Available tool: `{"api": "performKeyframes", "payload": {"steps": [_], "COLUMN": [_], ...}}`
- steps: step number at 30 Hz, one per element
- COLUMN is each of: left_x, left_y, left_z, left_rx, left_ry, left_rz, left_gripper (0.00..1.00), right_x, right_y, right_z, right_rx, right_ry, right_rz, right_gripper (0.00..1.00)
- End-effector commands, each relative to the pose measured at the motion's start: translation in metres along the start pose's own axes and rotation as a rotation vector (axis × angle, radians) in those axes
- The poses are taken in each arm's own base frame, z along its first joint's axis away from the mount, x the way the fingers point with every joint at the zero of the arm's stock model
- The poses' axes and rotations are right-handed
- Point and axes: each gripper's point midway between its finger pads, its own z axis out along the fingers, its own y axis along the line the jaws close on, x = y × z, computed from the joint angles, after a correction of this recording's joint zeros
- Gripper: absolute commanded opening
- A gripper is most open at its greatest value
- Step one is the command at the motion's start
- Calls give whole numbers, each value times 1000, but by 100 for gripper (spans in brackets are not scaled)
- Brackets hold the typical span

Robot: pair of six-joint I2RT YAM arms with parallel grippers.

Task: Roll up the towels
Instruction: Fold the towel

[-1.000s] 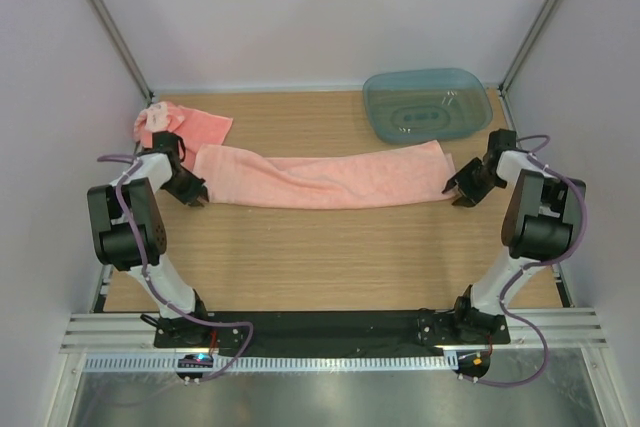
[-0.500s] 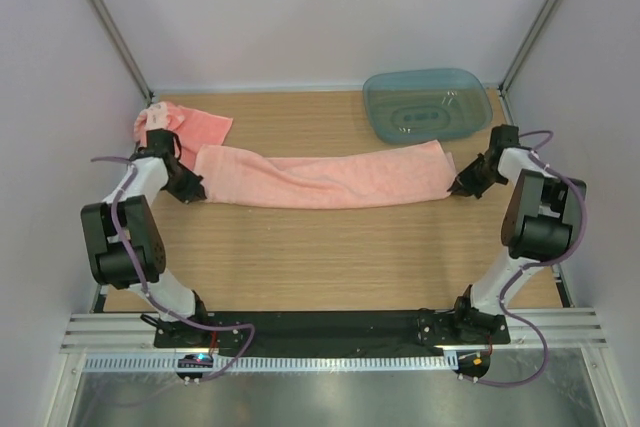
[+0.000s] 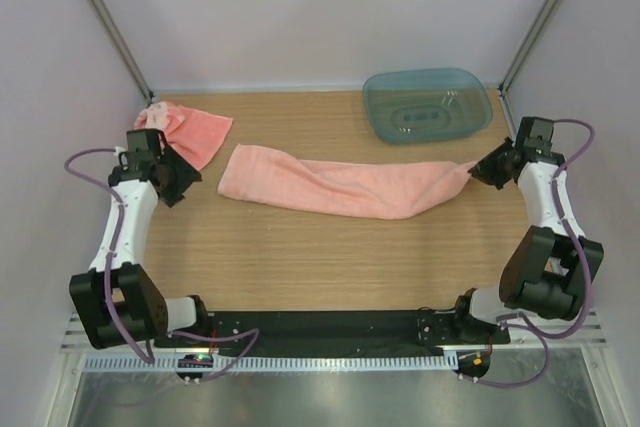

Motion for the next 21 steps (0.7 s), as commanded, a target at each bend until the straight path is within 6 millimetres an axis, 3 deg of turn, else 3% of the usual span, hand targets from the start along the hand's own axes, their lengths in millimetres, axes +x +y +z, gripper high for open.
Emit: {"api": "performKeyframes", "payload": {"steps": [1, 8, 14, 15, 16, 21], "left_x": [37, 55, 52, 51, 63, 55], "left_y": [-4, -33, -37, -38, -43, -47], "left_z": [29, 60, 97, 100, 105, 123], "left_rx": [39, 57, 7, 7, 6, 7], "left_ry": [101, 123, 113, 113, 137, 90], "left_rz": [42, 82, 84, 81, 94, 91], "left_gripper": [62, 67, 70, 71, 73, 80], "right_x": [23, 30, 35, 35, 37, 40], "right_y": [-19, -25, -28, -29, -29, -31], "right_z": [15, 22, 20, 20, 20, 25], "right_rx": [42, 51, 52, 54, 53, 60], "right_ry": [84, 107, 118, 116, 119, 129], "right_rz": [5, -6, -29, -29, -30, -43], "right_gripper": [1, 1, 1, 1, 1, 1]}}
